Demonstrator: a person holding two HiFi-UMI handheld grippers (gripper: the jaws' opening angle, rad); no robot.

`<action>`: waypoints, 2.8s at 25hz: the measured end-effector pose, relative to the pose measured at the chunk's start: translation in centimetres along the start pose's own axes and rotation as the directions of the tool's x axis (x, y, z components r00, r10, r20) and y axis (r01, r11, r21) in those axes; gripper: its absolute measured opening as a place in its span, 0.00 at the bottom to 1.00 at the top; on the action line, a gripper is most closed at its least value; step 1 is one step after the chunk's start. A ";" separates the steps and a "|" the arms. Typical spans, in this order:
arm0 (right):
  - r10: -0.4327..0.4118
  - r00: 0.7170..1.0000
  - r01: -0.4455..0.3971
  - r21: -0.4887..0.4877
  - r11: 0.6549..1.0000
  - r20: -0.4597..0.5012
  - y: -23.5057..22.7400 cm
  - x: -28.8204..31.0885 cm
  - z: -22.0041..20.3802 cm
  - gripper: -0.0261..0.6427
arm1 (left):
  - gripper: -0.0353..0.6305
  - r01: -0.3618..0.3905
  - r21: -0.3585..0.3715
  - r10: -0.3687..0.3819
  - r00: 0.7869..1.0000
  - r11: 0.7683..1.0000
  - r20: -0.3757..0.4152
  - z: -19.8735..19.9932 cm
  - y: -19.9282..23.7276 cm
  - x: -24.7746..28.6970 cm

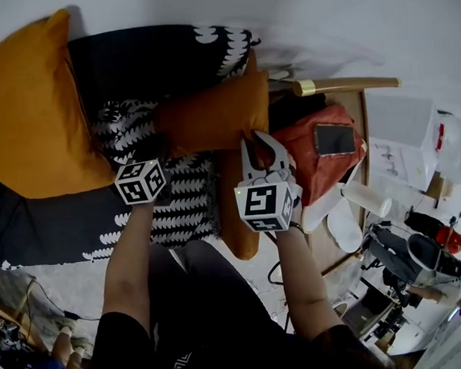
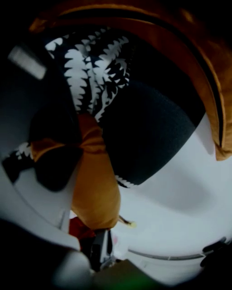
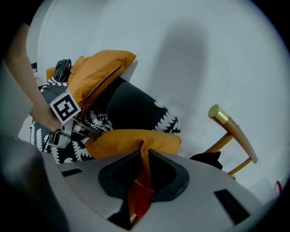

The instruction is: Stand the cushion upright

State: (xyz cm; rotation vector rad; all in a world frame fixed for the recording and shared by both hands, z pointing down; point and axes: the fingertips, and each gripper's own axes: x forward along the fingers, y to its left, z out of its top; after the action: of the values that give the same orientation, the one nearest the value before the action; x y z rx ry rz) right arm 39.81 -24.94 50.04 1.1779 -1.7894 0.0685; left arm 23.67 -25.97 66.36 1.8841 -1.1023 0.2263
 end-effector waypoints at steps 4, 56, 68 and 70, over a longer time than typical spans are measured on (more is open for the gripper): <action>-0.012 1.000 0.012 0.009 1.000 -0.014 -0.1 0.0 -0.6 0.12 | 0.12 0.032 -0.018 -0.033 0.999 0.999 -0.007 -0.5 0.0 0.2; -0.152 0.984 0.118 0.286 0.951 0.098 -0.2 -10.8 6.4 0.03 | 0.06 0.057 0.118 -0.069 0.993 0.991 0.098 8.9 -5.4 -15.9; -0.102 0.983 0.041 0.364 0.930 0.151 0.0 -13.6 6.7 0.03 | 0.06 0.021 0.175 -0.039 0.994 0.984 0.101 10.9 -8.7 -20.1; -0.097 0.982 0.030 0.373 0.927 0.163 0.0 -13.8 6.8 0.03 | 0.06 0.007 0.189 -0.026 0.995 0.982 0.101 11.4 -8.9 -20.7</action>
State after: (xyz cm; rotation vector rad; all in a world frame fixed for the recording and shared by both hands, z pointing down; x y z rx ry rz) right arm 36.31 -18.92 36.30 1.5508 -1.9487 0.2800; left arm 15.38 -20.77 43.07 2.0927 -1.1682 0.2331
